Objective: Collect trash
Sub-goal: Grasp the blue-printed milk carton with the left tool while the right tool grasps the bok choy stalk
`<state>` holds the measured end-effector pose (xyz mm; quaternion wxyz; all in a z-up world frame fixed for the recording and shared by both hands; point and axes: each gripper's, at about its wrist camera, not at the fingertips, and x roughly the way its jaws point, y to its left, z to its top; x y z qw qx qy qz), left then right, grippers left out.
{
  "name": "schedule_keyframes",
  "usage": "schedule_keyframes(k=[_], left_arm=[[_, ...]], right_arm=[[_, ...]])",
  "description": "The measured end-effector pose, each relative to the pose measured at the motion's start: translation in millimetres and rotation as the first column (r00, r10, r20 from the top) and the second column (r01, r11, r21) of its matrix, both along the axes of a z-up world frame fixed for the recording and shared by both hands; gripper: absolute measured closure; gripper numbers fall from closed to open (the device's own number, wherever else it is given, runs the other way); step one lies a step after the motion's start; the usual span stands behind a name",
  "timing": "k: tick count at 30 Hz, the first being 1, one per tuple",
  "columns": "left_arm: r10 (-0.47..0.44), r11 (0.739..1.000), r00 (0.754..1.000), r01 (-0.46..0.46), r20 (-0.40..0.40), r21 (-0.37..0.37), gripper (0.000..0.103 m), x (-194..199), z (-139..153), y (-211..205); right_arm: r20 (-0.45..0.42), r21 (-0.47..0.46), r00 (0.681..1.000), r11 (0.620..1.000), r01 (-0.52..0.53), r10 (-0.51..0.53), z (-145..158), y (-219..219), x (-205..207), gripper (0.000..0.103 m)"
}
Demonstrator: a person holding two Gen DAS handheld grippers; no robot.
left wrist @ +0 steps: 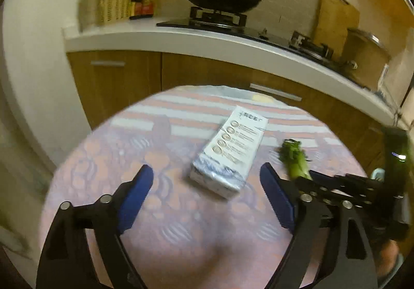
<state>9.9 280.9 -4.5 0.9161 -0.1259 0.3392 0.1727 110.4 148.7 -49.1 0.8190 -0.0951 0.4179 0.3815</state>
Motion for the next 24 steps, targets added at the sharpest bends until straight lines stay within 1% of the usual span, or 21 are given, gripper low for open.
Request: schedule_keyframes(k=[1,3,5,7,9,11,12,14,16,18,20,21,24], left_arm=[[-0.015,1.0,0.999,0.016,-0.028,0.005,0.018,8,-4,2],[0.001,0.999,0.996,0.003,-0.09,0.041,0.018,23,-14,5],[-0.041,0.999,0.995,0.043,-0.091,0.025,0.016,33,-20,5],[-0.039,0.998,0.993,0.043,-0.107,0.036,0.018,39,-24,3],[-0.056,0.997,0.993,0.061,-0.107,0.048,0.019,43,-26,1],[-0.063,0.997,0.992,0.068,-0.107,0.042,0.035,43,-28,1],[-0.069,0.997,0.991,0.073,-0.114,0.028,0.046,44,-30,2],[-0.063,0.997,0.992,0.067,-0.106,0.034,0.046,41,-29,0],[-0.055,0.997,0.993,0.06,-0.102,0.053,0.047,37,-27,-4],[-0.048,0.998,0.995,0.052,-0.091,0.046,0.047,33,-23,-8],[-0.039,0.998,0.996,0.043,-0.077,0.043,0.047,28,-17,-10],[-0.033,0.998,0.997,0.036,-0.064,0.043,0.047,24,-13,-12],[-0.016,0.999,0.999,0.018,-0.044,0.042,0.047,17,-4,-16]], right_arm=[[-0.004,0.002,1.0,1.0,-0.001,0.001,0,0,0,0.078],[-0.005,0.001,1.0,1.0,-0.003,0.003,-1,0,1,0.078],[0.001,-0.004,1.0,1.0,-0.004,0.004,-1,1,1,0.078],[0.014,-0.016,1.0,1.0,-0.007,0.007,-1,3,-1,0.078],[0.019,-0.027,1.0,1.0,-0.01,0.011,-1,6,-2,0.078],[0.024,-0.037,1.0,0.999,-0.011,0.012,-2,8,-3,0.077],[0.025,-0.04,1.0,0.999,-0.01,0.011,-2,8,-3,0.075],[0.022,-0.047,1.0,0.999,-0.009,0.01,-3,9,-3,0.073],[0.013,-0.044,1.0,0.999,-0.017,0.018,-3,10,-2,0.069],[-0.006,-0.035,0.999,0.999,-0.04,0.04,-3,12,-1,0.055],[-0.023,-0.029,0.998,0.998,-0.057,0.057,-3,16,-1,0.047],[-0.028,-0.03,0.998,0.998,-0.06,0.059,-2,18,-1,0.045],[-0.024,-0.043,0.999,0.998,-0.046,0.045,-2,24,1,0.046]])
